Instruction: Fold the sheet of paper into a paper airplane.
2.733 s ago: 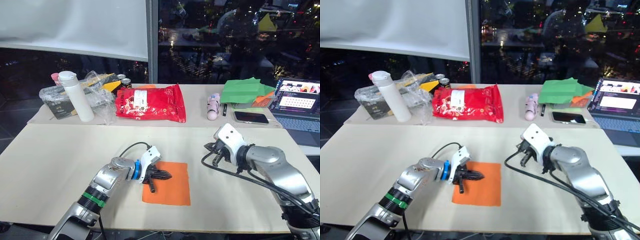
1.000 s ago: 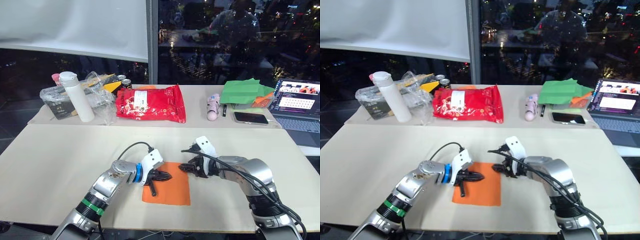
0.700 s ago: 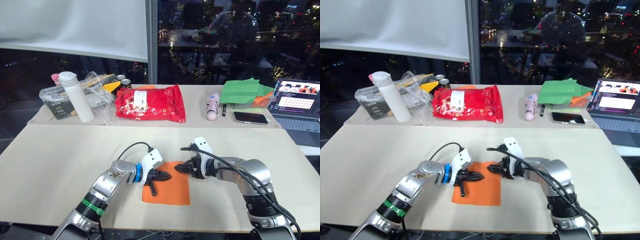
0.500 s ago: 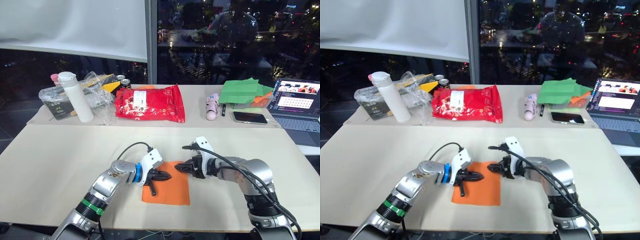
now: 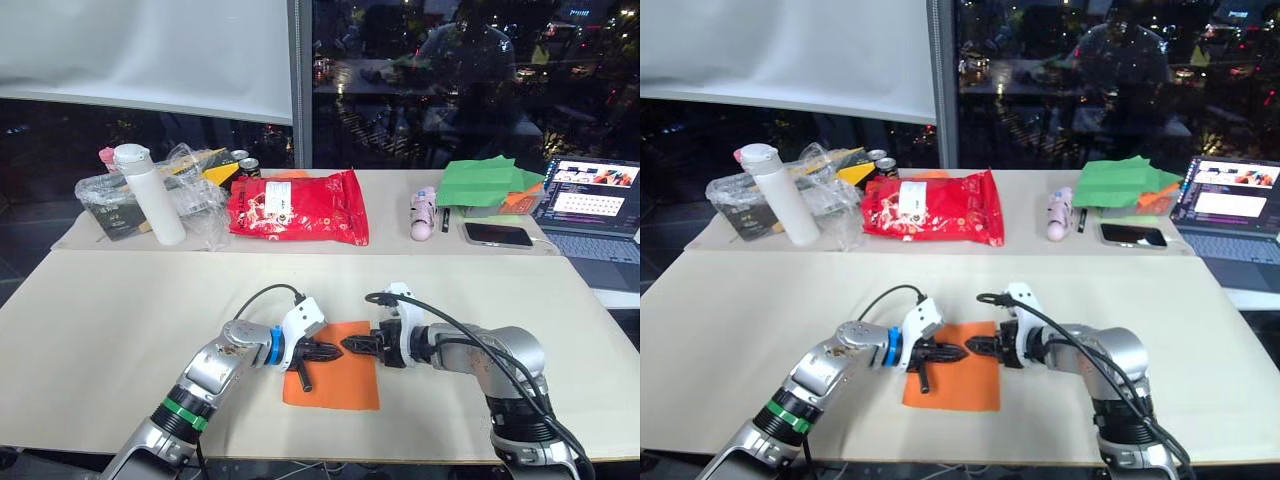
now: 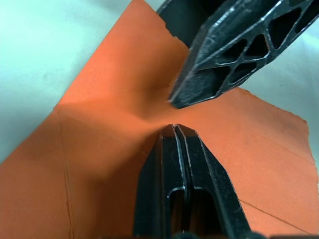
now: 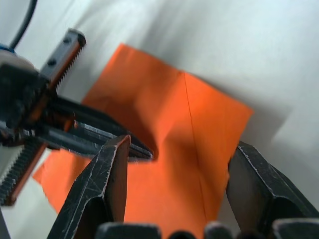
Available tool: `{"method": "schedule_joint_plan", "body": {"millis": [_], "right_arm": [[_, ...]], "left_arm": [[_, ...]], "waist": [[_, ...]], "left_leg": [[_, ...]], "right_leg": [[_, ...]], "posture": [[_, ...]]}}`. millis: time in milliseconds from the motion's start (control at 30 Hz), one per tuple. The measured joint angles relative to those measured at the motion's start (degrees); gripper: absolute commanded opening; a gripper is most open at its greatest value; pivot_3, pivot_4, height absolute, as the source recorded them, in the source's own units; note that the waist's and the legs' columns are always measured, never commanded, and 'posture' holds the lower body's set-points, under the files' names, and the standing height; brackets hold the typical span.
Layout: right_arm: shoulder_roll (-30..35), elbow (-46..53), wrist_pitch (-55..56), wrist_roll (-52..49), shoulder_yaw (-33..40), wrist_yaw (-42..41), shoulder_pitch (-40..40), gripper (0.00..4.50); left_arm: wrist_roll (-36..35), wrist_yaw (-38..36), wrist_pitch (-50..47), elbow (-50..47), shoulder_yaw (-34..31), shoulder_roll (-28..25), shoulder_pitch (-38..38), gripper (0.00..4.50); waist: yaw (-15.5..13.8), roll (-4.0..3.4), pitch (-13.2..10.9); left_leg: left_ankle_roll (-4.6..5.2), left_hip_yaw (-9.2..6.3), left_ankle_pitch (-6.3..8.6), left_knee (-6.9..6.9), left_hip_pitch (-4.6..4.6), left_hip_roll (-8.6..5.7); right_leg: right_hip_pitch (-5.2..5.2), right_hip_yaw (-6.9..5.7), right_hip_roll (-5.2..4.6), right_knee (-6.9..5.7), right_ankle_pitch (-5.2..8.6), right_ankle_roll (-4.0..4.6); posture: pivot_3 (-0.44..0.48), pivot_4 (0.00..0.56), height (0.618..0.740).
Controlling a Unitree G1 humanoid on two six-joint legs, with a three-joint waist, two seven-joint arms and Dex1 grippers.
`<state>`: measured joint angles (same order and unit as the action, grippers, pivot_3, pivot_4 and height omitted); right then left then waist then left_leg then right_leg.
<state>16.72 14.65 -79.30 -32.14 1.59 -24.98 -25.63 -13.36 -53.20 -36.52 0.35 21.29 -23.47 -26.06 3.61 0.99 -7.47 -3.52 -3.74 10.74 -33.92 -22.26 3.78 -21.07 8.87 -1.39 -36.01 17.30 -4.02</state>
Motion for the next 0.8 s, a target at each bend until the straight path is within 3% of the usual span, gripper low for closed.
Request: {"method": "schedule_joint_plan", "body": {"millis": [200, 500, 800], "right_arm": [[2.3, -0.1, 1.5, 0.3, 0.2, 0.1, 0.0, 2.95], [4.4, -1.2, 3.1, 0.3, 0.2, -0.8, -0.1, 0.10], [5.5, -0.7, 5.1, -0.1, -1.2, -1.8, 0.1, 0.04]], "left_arm": [[0.0, -0.1, 0.2, 0.1, 0.0, 0.0, 0.0, 0.00], [0.0, -0.1, 0.4, 0.2, 0.0, 0.0, 0.0, 0.00], [0.0, -0.1, 0.5, 0.2, 0.0, 0.0, 0.0, 0.00]], "waist": [[0.0, 0.00, 0.0], [0.1, 0.00, 0.0], [0.2, 0.00, 0.0]], "left_leg": [[0.00, 0.00, 0.00, 0.00, 0.00, 0.00], [0.00, 0.00, 0.00, 0.00, 0.00, 0.00], [0.00, 0.00, 0.00, 0.00, -0.01, 0.00]], "right_leg": [[0.00, 0.00, 0.00, 0.01, 0.00, 0.00], [0.00, 0.00, 0.00, 0.01, 0.00, 0.00], [-0.01, 0.00, 0.00, 0.01, 0.00, 0.00]], "posture": [[0.000, 0.150, 0.719], [0.000, 0.150, 0.719], [0.000, 0.150, 0.719]]}}
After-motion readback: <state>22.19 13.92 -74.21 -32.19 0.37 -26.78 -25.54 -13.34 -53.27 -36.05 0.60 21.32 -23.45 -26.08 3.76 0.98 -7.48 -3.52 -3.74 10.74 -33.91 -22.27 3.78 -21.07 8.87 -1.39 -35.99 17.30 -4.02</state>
